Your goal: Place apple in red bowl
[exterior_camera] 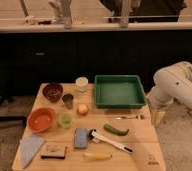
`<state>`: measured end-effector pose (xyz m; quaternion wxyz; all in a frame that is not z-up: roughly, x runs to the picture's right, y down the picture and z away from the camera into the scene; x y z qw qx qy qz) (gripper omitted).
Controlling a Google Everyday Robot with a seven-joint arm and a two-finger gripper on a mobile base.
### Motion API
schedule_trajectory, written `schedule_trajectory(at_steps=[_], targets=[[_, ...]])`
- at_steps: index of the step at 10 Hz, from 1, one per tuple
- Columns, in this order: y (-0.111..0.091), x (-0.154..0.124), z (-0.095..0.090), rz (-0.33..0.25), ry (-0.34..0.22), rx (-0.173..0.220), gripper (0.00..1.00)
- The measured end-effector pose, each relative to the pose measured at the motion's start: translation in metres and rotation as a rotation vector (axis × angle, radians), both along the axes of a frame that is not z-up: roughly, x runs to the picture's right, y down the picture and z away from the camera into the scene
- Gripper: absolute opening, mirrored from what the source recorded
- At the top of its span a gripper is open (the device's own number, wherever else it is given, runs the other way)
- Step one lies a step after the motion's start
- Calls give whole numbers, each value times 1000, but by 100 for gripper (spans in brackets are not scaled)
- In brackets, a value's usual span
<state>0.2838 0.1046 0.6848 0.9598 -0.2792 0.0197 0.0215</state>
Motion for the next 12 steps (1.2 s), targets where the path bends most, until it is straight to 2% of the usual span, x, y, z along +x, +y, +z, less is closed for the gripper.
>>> schedule_trajectory(at_steps=[6,7,10,12], targets=[[0,0,0,1,-2,0,80],[0,-1,-1,-6,-16,4,80],[4,-28,-8,-65,-95,9,80],[7,-41,-12,-115,-113,15,80]])
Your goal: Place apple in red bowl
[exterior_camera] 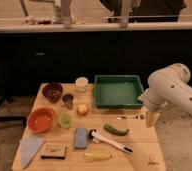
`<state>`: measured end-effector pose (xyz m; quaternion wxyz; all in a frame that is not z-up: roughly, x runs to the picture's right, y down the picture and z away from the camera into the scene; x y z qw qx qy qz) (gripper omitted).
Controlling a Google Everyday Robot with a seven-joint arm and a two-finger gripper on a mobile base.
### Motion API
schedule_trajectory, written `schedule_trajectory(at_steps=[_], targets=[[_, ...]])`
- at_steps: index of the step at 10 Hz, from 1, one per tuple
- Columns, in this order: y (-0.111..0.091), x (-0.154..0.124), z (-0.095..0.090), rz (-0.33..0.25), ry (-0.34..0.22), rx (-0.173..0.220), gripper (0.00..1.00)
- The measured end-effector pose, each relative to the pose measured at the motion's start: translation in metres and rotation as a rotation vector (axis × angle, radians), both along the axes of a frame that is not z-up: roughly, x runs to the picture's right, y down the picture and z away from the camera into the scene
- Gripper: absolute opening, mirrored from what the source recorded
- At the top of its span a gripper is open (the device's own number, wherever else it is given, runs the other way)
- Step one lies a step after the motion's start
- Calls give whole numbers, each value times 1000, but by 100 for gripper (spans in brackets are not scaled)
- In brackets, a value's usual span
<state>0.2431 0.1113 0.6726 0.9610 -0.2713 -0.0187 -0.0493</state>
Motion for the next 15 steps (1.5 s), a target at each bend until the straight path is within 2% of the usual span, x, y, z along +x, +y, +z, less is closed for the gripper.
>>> schedule_trajectory(at_steps=[2,5,8,10,15], targets=[[-1,-17,-1,-7,-33,-6,80],[-1,-41,1,71,-126,-50,80],[-2,-70,5,126,-192,-86,80],[0,-83,7,128,-213,-102,80],[1,-81,7,128,-210,-104,80]])
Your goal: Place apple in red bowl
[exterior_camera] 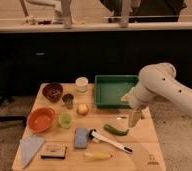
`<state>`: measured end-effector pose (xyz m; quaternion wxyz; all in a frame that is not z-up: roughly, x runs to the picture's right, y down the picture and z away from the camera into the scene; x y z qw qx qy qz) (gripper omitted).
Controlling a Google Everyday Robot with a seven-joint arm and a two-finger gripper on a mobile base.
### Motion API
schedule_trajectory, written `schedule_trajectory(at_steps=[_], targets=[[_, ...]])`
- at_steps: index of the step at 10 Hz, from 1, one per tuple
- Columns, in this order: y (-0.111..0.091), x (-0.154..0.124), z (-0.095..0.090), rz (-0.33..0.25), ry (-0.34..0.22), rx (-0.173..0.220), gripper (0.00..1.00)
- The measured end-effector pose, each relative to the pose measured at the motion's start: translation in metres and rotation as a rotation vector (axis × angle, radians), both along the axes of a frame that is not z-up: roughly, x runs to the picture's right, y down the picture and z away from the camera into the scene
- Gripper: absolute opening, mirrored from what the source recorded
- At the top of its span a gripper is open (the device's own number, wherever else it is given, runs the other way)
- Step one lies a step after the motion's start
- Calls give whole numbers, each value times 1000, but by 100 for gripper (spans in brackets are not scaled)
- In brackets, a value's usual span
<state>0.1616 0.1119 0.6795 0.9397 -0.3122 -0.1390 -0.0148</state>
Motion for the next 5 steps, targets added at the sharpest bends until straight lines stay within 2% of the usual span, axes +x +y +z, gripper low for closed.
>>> schedule_trajectory(at_steps=[3,5], targets=[[4,-5,3,15,-23,-8,80],[5,-37,9,15,-61,-14,80]])
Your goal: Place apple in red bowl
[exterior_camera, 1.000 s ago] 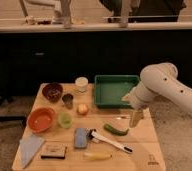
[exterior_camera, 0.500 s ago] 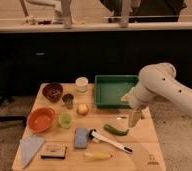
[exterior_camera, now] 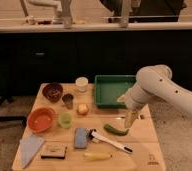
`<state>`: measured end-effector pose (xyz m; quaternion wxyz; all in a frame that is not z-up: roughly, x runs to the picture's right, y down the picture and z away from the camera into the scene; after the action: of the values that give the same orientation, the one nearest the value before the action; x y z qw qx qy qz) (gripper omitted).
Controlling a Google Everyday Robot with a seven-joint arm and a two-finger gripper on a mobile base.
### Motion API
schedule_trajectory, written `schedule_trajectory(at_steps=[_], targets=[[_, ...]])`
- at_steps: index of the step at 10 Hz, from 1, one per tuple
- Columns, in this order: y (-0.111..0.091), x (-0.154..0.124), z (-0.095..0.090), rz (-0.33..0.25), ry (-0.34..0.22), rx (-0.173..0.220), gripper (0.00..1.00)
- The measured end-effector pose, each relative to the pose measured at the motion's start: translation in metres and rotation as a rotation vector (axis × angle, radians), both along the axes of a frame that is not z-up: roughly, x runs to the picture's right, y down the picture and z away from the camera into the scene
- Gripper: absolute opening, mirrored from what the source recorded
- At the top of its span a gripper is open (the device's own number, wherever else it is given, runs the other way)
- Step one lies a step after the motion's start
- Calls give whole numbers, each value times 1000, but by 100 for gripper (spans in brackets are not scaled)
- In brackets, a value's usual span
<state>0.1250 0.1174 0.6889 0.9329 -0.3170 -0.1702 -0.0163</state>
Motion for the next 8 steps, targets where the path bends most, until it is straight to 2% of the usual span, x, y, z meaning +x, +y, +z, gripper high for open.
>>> schedule_trajectory(at_steps=[1,2,5,8], targets=[[0,-14,2,-3,-10,-3,80],[1,-39,6,-11,-29,-6,80],[0,-82,15,-20,-58,3,80],[3,-102,31,49,-102,-10,80]])
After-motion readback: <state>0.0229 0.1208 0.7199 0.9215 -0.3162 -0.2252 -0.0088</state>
